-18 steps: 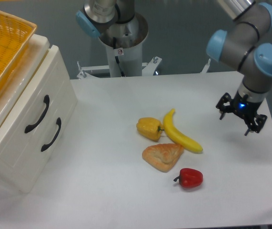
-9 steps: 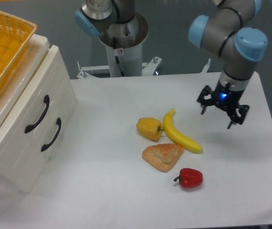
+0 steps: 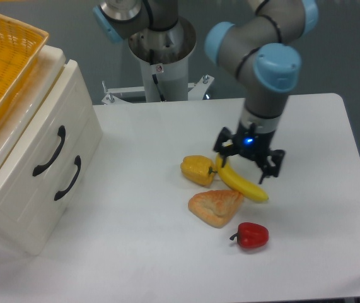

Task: Slide open the top white drawer
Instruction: 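Move the gripper over the fruit toward the cream cabinet's upper drawer handle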

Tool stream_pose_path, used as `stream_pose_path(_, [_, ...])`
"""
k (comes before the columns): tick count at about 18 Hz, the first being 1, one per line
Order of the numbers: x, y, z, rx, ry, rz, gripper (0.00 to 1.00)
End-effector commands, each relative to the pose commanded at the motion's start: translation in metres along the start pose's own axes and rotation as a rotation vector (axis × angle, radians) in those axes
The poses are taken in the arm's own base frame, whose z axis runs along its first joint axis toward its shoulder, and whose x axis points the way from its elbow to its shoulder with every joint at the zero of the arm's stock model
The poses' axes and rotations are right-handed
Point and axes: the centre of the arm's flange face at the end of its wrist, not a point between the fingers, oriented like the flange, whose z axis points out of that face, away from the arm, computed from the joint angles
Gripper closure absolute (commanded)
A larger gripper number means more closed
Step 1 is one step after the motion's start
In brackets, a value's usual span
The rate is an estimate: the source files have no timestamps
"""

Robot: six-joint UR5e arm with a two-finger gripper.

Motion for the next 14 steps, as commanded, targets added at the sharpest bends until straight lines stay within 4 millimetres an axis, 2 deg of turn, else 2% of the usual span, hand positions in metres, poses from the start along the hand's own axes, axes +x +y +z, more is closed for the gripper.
stream_pose_path(1, [0.005,-0.001,-0.008,0.007,0.008,-0.011,0.00])
stream_pose_path(4, [0.020,-0.009,-0.004,-0.005,0.042,-0.024,0.00])
stream_pose_path(7, [0.046,-0.019,0.006,-0.011,0.138,-0.016,0.00])
stream_pose_path(10, [0.071,-0.024,-0.003,0.004,0.218,-0.019,0.00])
stream_pose_path(14, [0.101,-0.037,-0.001,0.003,0.301,-0.057,0.00])
